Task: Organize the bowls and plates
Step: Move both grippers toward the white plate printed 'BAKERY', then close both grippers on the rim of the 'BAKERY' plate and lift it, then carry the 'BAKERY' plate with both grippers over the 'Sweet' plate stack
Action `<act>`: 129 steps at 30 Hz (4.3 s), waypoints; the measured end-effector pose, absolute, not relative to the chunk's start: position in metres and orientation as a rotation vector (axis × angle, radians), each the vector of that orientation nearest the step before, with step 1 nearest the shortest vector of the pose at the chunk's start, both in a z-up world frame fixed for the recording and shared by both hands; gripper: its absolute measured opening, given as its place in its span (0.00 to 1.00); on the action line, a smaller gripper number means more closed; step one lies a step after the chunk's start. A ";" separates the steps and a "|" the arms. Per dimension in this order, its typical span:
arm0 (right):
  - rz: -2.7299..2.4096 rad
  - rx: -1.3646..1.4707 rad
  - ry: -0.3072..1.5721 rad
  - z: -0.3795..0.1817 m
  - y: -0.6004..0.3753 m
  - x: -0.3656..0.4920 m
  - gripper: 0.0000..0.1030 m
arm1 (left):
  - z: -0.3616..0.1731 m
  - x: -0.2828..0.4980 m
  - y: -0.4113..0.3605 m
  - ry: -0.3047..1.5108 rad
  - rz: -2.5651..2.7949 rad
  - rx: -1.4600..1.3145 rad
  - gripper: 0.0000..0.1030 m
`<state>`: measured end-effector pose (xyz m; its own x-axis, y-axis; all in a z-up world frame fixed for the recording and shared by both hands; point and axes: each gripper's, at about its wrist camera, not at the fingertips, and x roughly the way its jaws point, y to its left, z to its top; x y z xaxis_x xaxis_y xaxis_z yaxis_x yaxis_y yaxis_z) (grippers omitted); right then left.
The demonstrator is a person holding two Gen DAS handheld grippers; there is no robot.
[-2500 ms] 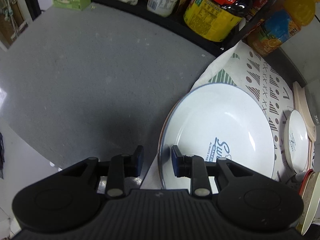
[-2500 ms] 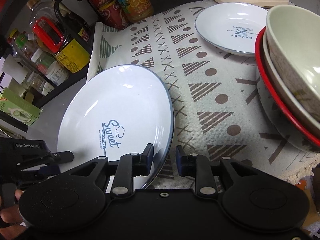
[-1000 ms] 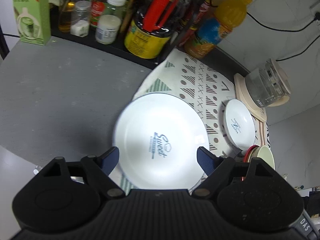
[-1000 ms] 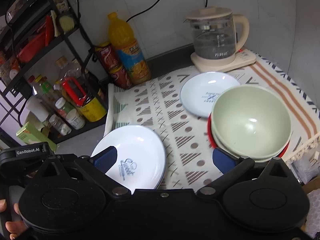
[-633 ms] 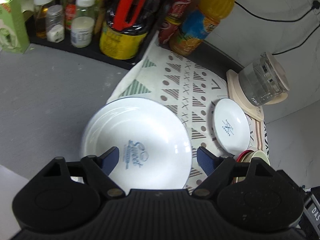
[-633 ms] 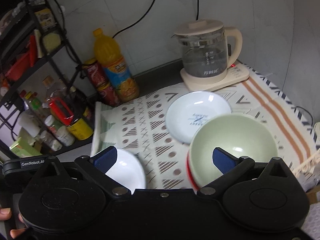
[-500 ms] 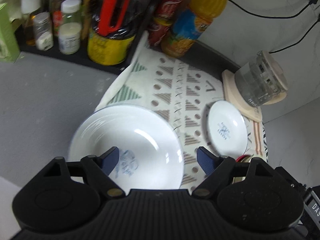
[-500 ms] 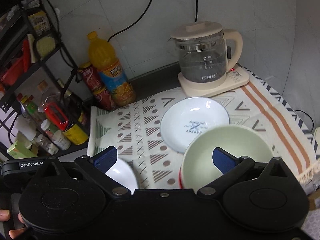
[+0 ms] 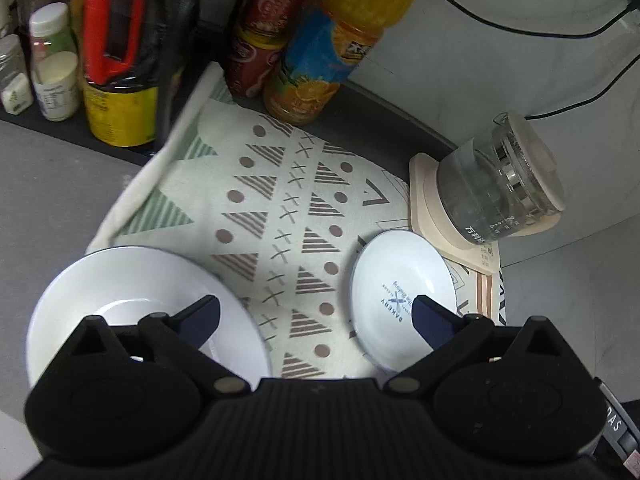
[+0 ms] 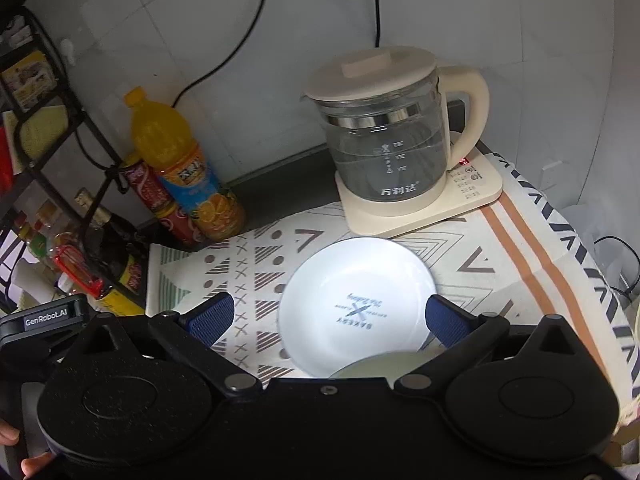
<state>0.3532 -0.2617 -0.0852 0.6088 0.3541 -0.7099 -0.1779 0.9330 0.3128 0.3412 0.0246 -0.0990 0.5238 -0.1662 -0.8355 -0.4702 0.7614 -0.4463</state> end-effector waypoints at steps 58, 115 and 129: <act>0.346 0.428 1.366 -0.212 -0.313 0.493 0.06 | -0.211 0.414 -0.015 1.130 0.215 -0.975 0.05; 0.554 0.320 1.187 -0.136 -0.165 0.300 0.09 | -0.135 0.201 0.123 0.936 0.300 -0.978 0.05; 0.483 0.217 1.197 -0.146 -0.150 0.275 0.09 | -0.172 0.192 0.126 1.010 0.305 -0.985 0.05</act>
